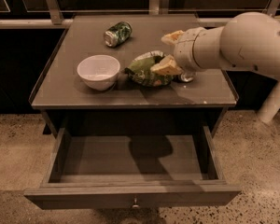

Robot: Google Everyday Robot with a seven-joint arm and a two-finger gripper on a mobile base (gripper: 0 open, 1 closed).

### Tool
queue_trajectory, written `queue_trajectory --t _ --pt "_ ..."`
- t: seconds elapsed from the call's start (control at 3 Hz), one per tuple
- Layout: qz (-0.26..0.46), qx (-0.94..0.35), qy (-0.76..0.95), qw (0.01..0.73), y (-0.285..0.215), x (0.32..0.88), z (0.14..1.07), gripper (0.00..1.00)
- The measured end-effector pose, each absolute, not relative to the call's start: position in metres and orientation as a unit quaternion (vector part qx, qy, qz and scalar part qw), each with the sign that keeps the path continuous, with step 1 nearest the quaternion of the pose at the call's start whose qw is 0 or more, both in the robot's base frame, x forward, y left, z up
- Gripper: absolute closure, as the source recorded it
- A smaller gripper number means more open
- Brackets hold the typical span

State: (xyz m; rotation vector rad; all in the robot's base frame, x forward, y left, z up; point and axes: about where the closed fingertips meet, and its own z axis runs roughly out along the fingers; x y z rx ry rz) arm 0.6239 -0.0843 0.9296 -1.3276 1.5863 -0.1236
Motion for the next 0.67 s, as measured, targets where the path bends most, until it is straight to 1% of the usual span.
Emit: queue_trajectory --t 0.33,0.67 --pt "-0.051 -0.551 0.659 0.51 -0.0842 0.6239 0.9296 0.0" --pt "-0.051 -0.551 0.659 0.51 -0.0842 0.6239 0.9296 0.0"
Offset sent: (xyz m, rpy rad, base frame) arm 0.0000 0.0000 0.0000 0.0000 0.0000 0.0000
